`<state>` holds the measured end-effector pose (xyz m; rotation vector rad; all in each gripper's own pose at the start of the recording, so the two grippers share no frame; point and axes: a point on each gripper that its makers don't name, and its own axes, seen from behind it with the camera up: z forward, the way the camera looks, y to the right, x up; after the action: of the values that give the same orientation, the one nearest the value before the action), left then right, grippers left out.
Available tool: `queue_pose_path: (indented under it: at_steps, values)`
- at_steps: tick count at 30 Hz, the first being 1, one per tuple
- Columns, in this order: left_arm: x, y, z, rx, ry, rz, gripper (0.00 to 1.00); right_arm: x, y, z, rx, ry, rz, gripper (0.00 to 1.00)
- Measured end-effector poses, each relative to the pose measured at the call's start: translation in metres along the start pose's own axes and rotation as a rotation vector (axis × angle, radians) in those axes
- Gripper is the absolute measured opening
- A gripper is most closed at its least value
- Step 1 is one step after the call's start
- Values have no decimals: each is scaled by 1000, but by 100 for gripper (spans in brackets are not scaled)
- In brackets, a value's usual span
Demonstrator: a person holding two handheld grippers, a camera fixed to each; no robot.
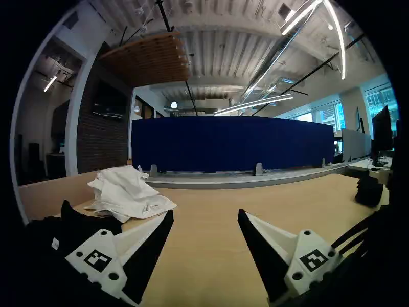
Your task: Fold towel
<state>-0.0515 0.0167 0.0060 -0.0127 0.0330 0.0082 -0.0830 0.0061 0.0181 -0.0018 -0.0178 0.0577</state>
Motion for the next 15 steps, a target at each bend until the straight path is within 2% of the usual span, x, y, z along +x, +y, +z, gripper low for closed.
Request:
queue_pose_path:
  at_steps: [15]
  values:
    - [0, 0, 0, 0, 0, 0, 94, 0, 0, -2, -3, 7, -11, 100]
